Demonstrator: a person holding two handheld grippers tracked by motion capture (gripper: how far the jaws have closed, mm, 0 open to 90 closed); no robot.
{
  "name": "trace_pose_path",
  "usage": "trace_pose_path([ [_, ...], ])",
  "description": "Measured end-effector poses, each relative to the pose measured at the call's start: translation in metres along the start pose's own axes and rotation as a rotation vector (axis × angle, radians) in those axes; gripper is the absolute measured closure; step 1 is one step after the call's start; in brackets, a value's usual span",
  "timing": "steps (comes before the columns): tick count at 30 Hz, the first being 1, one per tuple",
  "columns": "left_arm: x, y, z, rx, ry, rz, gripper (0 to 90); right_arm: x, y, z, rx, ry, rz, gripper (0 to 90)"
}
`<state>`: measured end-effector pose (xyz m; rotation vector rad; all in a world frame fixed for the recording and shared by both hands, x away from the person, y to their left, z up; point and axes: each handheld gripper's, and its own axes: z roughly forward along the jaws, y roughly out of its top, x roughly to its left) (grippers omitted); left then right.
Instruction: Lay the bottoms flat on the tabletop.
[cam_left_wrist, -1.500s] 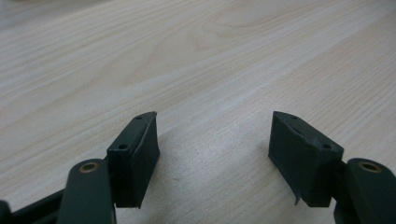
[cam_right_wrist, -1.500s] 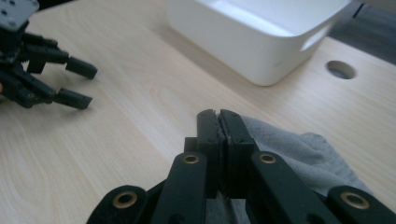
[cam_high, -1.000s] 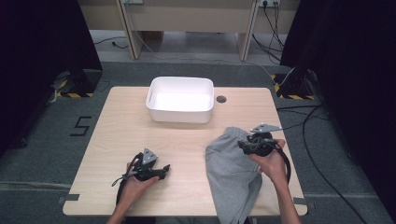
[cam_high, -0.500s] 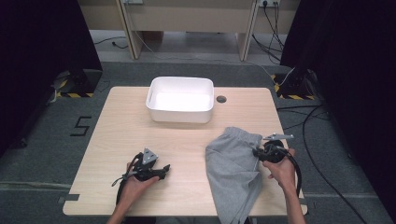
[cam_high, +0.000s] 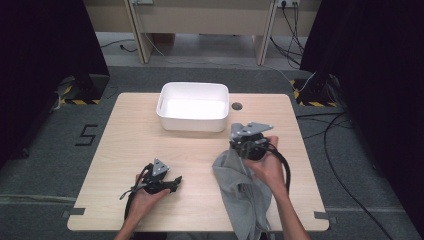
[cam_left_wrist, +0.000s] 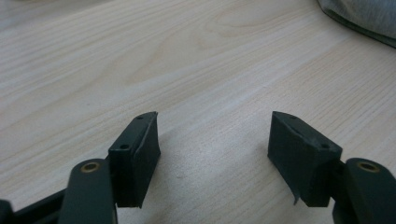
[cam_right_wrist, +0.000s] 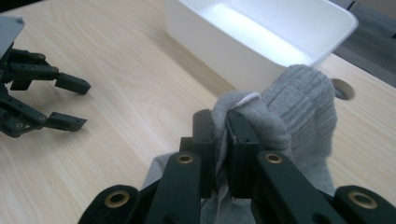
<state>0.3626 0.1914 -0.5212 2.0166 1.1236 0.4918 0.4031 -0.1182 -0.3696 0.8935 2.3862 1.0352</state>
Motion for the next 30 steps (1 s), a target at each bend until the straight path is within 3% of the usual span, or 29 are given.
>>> trace_pose_path([
  [5, 0.014, -0.002, -0.006, -0.03, -0.04, -0.106, 37.7, 0.015, 0.013, 0.03, 0.038, 0.065, -0.005, 83.6],
  [11, 0.023, 0.003, -0.018, -0.082, -0.053, -0.162, 38.0, 0.033, 0.03, 0.074, 0.111, 0.131, -0.043, 83.1],
  [15, 0.026, 0.002, -0.02, -0.091, -0.081, -0.189, 38.3, 0.038, 0.036, 0.09, 0.115, 0.193, -0.022, 76.4],
  [17, 0.026, 0.002, -0.021, -0.103, -0.092, -0.204, 38.2, 0.036, 0.036, 0.088, 0.098, 0.193, 0.002, 65.6],
  [22, 0.025, 0.005, -0.023, -0.142, -0.182, -0.29, 38.5, 0.018, 0.025, 0.058, 0.038, 0.154, 0.06, 57.4],
  [26, 0.013, 0.009, -0.018, -0.136, -0.264, -0.322, 38.5, 0.001, -0.006, 0.038, 0.065, 0.064, 0.06, 56.8],
  [30, -0.005, 0.014, -0.014, -0.119, -0.3, -0.294, 36.0, -0.009, -0.047, 0.03, 0.093, 0.01, 0.088, 56.0],
])
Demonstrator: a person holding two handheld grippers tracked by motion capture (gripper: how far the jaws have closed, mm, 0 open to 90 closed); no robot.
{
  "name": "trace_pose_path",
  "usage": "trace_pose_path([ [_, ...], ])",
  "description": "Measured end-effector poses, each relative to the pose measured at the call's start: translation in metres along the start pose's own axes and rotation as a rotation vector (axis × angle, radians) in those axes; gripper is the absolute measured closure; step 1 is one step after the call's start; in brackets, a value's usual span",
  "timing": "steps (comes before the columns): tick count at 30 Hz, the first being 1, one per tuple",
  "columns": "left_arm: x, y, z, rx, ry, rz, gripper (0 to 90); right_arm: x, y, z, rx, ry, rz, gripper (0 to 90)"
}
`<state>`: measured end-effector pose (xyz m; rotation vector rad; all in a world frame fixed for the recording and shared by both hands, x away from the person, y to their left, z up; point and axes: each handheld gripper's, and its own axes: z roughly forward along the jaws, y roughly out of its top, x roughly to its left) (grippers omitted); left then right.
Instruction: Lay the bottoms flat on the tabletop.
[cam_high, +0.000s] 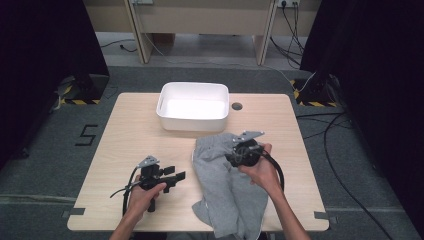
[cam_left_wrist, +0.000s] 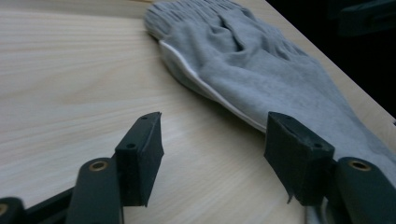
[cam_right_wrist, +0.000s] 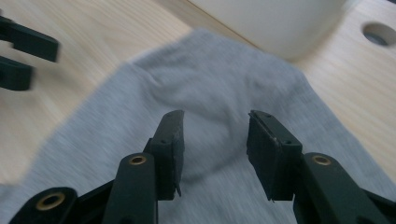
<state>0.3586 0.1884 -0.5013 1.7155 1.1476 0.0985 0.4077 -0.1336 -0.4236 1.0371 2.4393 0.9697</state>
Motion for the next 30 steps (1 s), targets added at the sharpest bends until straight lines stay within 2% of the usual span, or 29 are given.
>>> trace_pose_path([
  [2, -0.008, -0.001, 0.005, 0.021, -0.016, 0.006, 35.7, -0.006, -0.017, 0.0, -0.003, -0.032, 0.012, 54.8],
  [6, -0.018, -0.003, 0.017, 0.052, -0.058, -0.007, 33.9, -0.014, -0.043, -0.002, -0.004, -0.052, 0.058, 52.6],
  [11, -0.029, -0.006, 0.032, 0.085, -0.125, -0.024, 32.9, -0.014, -0.071, -0.005, 0.019, -0.034, 0.081, 50.1],
  [14, -0.035, -0.007, 0.042, 0.09, -0.12, -0.015, 34.1, -0.011, -0.085, -0.005, 0.041, -0.022, 0.09, 49.4],
  [15, -0.037, -0.008, 0.046, 0.076, -0.118, -0.007, 38.3, -0.01, -0.089, -0.006, 0.05, -0.01, 0.1, 48.5],
  [18, -0.037, -0.007, 0.05, 0.056, -0.125, 0.006, 64.6, -0.006, -0.099, -0.003, 0.077, 0.025, 0.111, 47.9],
  [20, -0.035, -0.005, 0.047, 0.041, -0.118, 0.024, 78.5, -0.006, -0.106, 0.0, 0.095, 0.027, 0.102, 49.2],
  [21, -0.033, -0.003, 0.043, 0.038, -0.113, 0.04, 82.1, -0.007, -0.107, -0.001, 0.087, 0.024, 0.106, 51.0],
  [22, -0.029, 0.0, 0.036, 0.038, -0.108, 0.061, 83.2, -0.009, -0.108, -0.002, 0.086, 0.023, 0.103, 52.4],
  [24, -0.02, 0.005, 0.025, 0.032, -0.102, 0.07, 83.7, -0.015, -0.11, -0.004, 0.101, -0.015, 0.087, 52.9],
  [25, -0.013, 0.007, 0.016, 0.039, -0.094, 0.079, 83.8, -0.019, -0.111, -0.005, 0.099, -0.016, 0.089, 53.1],
  [26, -0.009, 0.008, 0.011, 0.04, -0.082, 0.083, 83.9, -0.025, -0.113, -0.006, 0.089, 0.0, 0.099, 55.3],
  [27, -0.003, 0.01, 0.004, 0.043, -0.069, 0.084, 83.9, -0.029, -0.113, -0.007, 0.092, -0.003, 0.097, 55.4],
  [29, 0.009, 0.011, -0.008, 0.049, -0.047, 0.082, 83.9, -0.039, -0.115, -0.009, 0.104, -0.054, 0.107, 53.2],
  [30, 0.015, 0.012, -0.013, 0.05, -0.034, 0.082, 83.9, -0.042, -0.116, -0.01, 0.105, -0.051, 0.117, 53.5],
])
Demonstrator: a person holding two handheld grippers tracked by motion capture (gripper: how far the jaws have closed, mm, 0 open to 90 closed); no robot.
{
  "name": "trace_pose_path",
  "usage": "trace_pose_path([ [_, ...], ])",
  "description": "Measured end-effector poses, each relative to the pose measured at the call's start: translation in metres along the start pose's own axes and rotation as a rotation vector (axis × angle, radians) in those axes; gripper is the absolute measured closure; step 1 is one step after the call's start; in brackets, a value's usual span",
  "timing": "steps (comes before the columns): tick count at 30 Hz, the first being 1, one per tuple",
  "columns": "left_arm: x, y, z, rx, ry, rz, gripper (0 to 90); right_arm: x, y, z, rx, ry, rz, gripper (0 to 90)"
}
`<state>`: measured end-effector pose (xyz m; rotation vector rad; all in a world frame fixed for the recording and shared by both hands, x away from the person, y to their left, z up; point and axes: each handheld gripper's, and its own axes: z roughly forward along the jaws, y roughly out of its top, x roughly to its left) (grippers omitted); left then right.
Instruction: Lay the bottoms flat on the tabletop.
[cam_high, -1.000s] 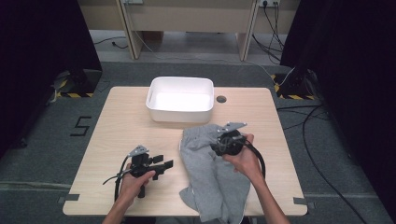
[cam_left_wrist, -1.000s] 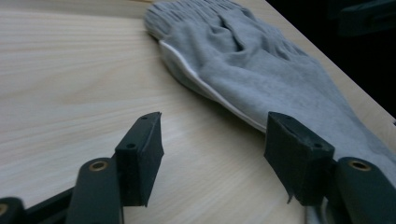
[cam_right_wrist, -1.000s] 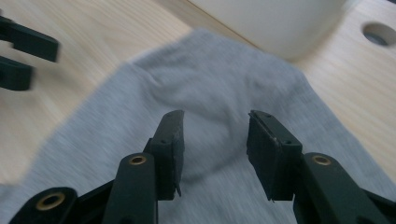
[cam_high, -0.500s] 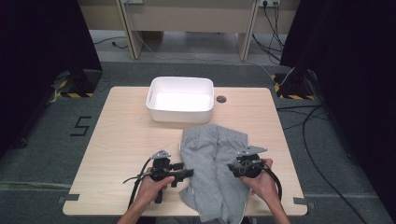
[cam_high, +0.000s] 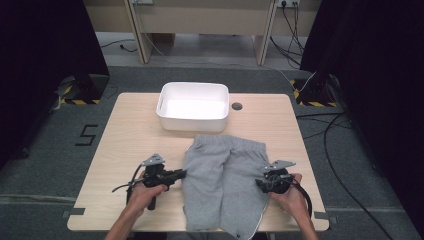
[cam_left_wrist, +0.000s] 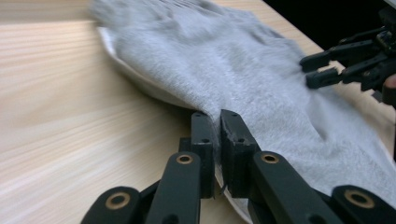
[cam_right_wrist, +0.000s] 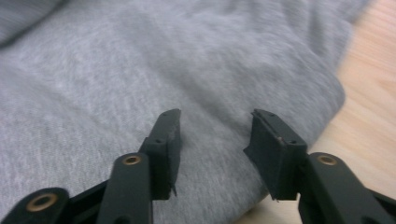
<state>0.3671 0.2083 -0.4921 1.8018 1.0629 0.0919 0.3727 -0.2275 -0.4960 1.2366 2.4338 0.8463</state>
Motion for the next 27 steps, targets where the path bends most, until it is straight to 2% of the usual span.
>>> trace_pose_path([
  [4, 0.02, 0.001, -0.011, 0.012, 0.025, -0.023, 83.8, -0.021, 0.005, 0.002, 0.013, -0.046, 0.022, 52.8],
  [5, 0.025, 0.002, -0.012, 0.017, 0.035, -0.028, 83.7, -0.024, 0.007, 0.002, 0.015, -0.056, 0.013, 52.0],
  [7, 0.035, 0.004, -0.011, 0.019, 0.076, -0.033, 83.4, -0.029, 0.011, 0.004, 0.027, -0.096, 0.012, 49.7],
  [8, 0.04, 0.005, -0.01, 0.026, 0.117, -0.013, 83.3, -0.031, 0.013, 0.005, 0.029, -0.116, 0.005, 48.5],
  [9, 0.042, 0.005, -0.009, 0.025, 0.136, -0.008, 83.1, -0.031, 0.014, 0.005, 0.035, -0.126, -0.007, 47.2],
  [11, 0.047, 0.004, -0.008, 0.019, 0.148, -0.028, 81.3, -0.024, 0.015, 0.0, 0.042, -0.15, -0.019, 43.6],
  [12, 0.047, 0.004, -0.009, 0.021, 0.155, -0.031, 76.6, -0.018, 0.014, -0.005, 0.029, -0.141, -0.038, 43.0],
  [15, 0.036, 0.0, -0.013, 0.025, 0.165, -0.015, 61.7, 0.002, 0.007, -0.019, -0.028, -0.034, -0.027, 41.9],
  [17, 0.024, -0.004, -0.018, 0.027, 0.172, 0.0, 53.8, 0.012, -0.002, -0.024, -0.035, -0.005, -0.026, 41.3],
  [19, 0.012, -0.01, -0.021, 0.042, 0.191, 0.03, 47.7, 0.019, -0.01, -0.026, -0.032, -0.007, -0.015, 40.9],
  [22, -0.005, -0.024, -0.023, 0.073, 0.222, 0.084, 40.9, 0.026, -0.019, -0.03, -0.022, -0.023, -0.027, 39.1],
  [25, -0.014, -0.04, -0.021, 0.099, 0.256, 0.141, 39.2, 0.035, -0.029, -0.034, 0.008, -0.026, -0.085, 36.6],
  [26, -0.015, -0.044, -0.02, 0.114, 0.279, 0.163, 39.2, 0.037, -0.032, -0.035, 0.021, -0.022, -0.098, 36.6],
  [27, -0.015, -0.048, -0.02, 0.139, 0.317, 0.206, 40.1, 0.039, -0.037, -0.035, 0.036, -0.024, -0.104, 36.5],
])
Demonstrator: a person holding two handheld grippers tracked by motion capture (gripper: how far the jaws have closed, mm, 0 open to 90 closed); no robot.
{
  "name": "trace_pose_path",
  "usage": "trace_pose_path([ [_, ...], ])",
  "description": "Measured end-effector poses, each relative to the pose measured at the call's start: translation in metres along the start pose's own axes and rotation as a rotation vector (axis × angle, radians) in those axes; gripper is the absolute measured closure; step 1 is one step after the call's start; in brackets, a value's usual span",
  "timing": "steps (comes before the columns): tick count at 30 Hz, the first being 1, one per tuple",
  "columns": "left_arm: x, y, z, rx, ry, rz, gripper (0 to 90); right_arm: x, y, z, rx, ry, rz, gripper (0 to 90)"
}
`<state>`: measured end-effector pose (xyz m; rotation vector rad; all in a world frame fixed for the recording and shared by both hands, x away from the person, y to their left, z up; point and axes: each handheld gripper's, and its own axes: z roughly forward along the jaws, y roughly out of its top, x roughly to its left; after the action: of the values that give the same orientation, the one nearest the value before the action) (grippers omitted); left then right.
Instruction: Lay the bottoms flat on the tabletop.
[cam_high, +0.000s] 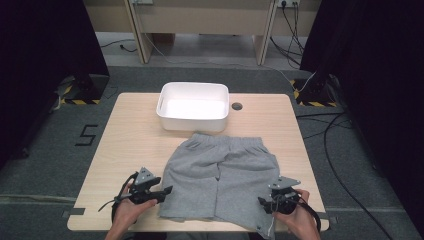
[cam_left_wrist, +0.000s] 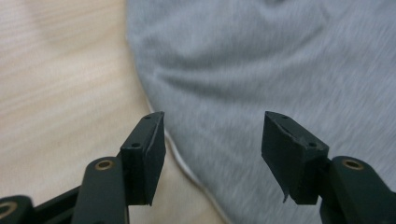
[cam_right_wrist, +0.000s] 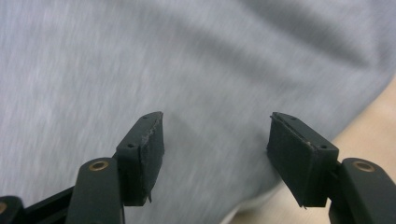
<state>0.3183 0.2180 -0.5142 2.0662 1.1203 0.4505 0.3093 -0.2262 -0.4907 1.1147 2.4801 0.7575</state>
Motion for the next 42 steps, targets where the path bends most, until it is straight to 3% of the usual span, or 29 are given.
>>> trace_pose_path([
  [3, -0.001, -0.008, -0.004, -0.014, 0.013, 0.003, 44.9, -0.003, -0.011, -0.002, -0.003, 0.012, 0.032, 36.5],
  [6, 0.001, -0.012, -0.012, 0.0, 0.05, 0.04, 47.9, -0.012, -0.015, -0.006, 0.012, -0.024, 0.035, 36.8],
  [9, 0.01, -0.019, -0.019, -0.002, 0.051, 0.023, 48.0, -0.024, -0.021, -0.013, 0.04, -0.065, 0.031, 35.3],
  [14, 0.009, -0.031, -0.034, 0.006, 0.068, 0.044, 49.0, -0.042, -0.034, -0.021, 0.051, -0.091, 0.118, 35.1],
  [16, 0.003, -0.034, -0.039, 0.019, 0.054, 0.066, 48.9, -0.042, -0.036, -0.024, 0.066, -0.088, 0.122, 35.6],
  [19, -0.005, -0.034, -0.041, 0.032, 0.023, 0.081, 46.7, -0.037, -0.031, -0.025, 0.074, -0.091, 0.057, 36.7],
  [23, -0.013, -0.02, -0.032, -0.02, 0.007, 0.065, 42.9, -0.026, -0.017, -0.027, 0.002, -0.011, 0.085, 36.5],
  [24, -0.015, -0.014, -0.028, -0.036, 0.003, 0.065, 42.6, -0.02, -0.014, -0.028, -0.001, 0.009, 0.08, 36.4],
  [25, -0.017, -0.009, -0.023, -0.055, -0.005, 0.064, 42.5, -0.016, -0.012, -0.029, -0.004, 0.026, 0.045, 36.2],
  [28, -0.022, 0.002, -0.007, -0.026, -0.015, 0.115, 42.4, -0.003, -0.014, -0.033, 0.014, 0.058, 0.014, 36.2],
  [32, -0.024, 0.001, 0.005, -0.016, -0.005, 0.127, 42.1, -0.001, -0.029, -0.038, 0.051, 0.035, -0.004, 36.3],
  [34, -0.019, 0.0, 0.007, -0.029, -0.03, 0.079, 42.7, -0.005, -0.038, -0.037, 0.081, 0.012, -0.021, 36.1],
  [35, -0.016, 0.001, 0.008, -0.033, -0.031, 0.073, 43.4, -0.007, -0.042, -0.035, 0.106, -0.001, -0.036, 33.6],
  [36, -0.014, 0.001, 0.009, -0.032, -0.025, 0.069, 43.9, -0.01, -0.047, -0.035, 0.075, 0.012, -0.013, 33.6],
  [38, -0.01, 0.004, 0.011, -0.029, -0.015, 0.062, 44.1, -0.014, -0.052, -0.037, 0.061, 0.033, -0.02, 33.4],
  [42, -0.006, 0.008, 0.013, -0.022, 0.005, 0.055, 44.1, -0.019, -0.059, -0.045, 0.096, 0.023, -0.03, 33.0],
])
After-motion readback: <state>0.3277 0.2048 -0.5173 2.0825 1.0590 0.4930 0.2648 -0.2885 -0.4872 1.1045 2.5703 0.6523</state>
